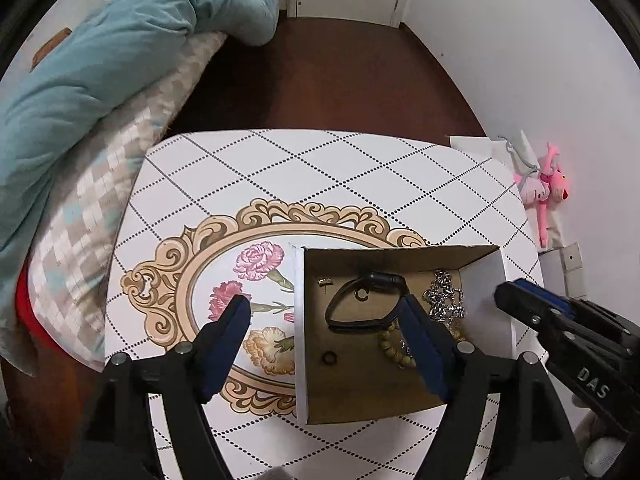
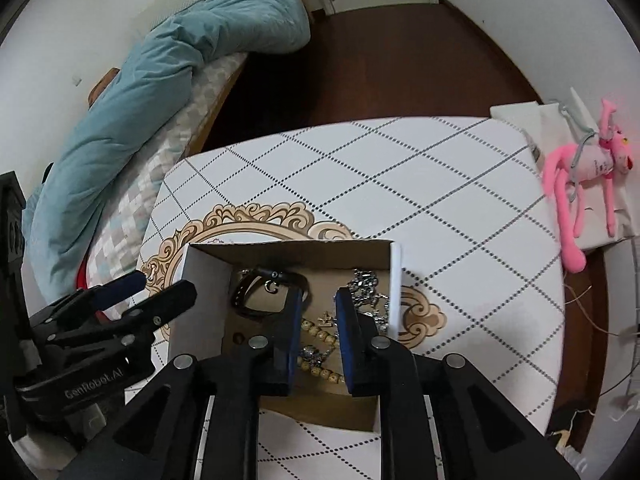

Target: Organize jewelry

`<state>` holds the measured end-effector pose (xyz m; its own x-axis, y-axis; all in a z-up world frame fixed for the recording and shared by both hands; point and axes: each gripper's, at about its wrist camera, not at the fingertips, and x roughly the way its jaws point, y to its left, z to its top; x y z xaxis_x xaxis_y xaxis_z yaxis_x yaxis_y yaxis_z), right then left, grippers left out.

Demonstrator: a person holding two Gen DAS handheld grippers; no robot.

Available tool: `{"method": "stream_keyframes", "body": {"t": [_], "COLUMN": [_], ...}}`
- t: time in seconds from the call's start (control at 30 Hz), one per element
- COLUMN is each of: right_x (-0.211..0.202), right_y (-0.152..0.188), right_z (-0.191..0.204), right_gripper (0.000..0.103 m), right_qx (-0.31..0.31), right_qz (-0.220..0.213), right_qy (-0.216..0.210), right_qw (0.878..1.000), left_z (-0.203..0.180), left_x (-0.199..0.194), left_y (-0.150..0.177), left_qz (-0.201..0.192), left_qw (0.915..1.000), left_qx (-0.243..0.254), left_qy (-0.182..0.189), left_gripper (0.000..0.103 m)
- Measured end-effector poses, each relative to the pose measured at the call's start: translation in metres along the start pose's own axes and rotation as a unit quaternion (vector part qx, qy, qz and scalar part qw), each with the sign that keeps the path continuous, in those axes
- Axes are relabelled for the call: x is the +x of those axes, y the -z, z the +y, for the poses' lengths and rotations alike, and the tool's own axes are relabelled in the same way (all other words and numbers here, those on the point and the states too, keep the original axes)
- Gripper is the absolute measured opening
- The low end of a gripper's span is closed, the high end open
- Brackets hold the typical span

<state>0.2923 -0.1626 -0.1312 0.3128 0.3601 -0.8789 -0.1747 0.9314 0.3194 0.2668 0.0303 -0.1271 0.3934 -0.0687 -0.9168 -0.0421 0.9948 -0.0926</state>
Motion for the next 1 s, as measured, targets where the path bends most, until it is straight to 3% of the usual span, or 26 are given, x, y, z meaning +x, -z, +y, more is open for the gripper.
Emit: {"method": "stream_keyframes", "body": {"t": [0.07, 0.1, 0.13, 0.17, 0.27, 0.63, 1.0], "right_x": [-0.009, -0.014, -0.017, -0.019, -0.021, -0.026, -0.109], "right_y": [0.005, 0.010, 0.014, 0.018, 0.035, 0.069, 0.093], "right_z": [0.000, 0.001, 0.001, 0.002, 0.001, -0.001, 0.019], "right_gripper": [0.045, 0.054, 0.070, 0.083, 0.099, 0.103, 0.103], "right_qx": [-0.004, -0.012, -0.019, -0.026, -0.041, -0.036, -0.033], "right_qz": [-0.010, -0.015, -0.018, -0.022, -0.021, -0.016, -0.083], "right_qy": [0.022, 0.048, 0.073, 0.090, 0.141, 0.157, 0.167], "right_qw": [1.000, 0.999, 0.997, 0.995, 0.989, 0.987, 0.982], "left_z": [-0.001, -0.002, -0.003, -0.003, -0.005, -0.002, -0.011], "left_x": [-0.004, -0.006, -0.009, -0.010, -0.013, -0.013, -0.098], "left_y": [0.002, 0.005, 0.009, 0.012, 0.026, 0.055, 0.087], "left_qz": [-0.011, -0.017, -0.024, -0.029, -0.043, -0.030, -0.086], "left_qw": [0.9999, 0.9997, 0.9993, 0.9989, 0.9970, 0.9976, 0.9951], "left_qx": [0.004, 0.007, 0.011, 0.013, 0.023, 0.007, 0.005], "left_qy": [-0.010, -0.017, -0.027, -0.033, -0.059, -0.063, -0.048], "left_gripper": [0.076, 0.084, 0.095, 0.100, 0.103, 0.103, 0.103]}}
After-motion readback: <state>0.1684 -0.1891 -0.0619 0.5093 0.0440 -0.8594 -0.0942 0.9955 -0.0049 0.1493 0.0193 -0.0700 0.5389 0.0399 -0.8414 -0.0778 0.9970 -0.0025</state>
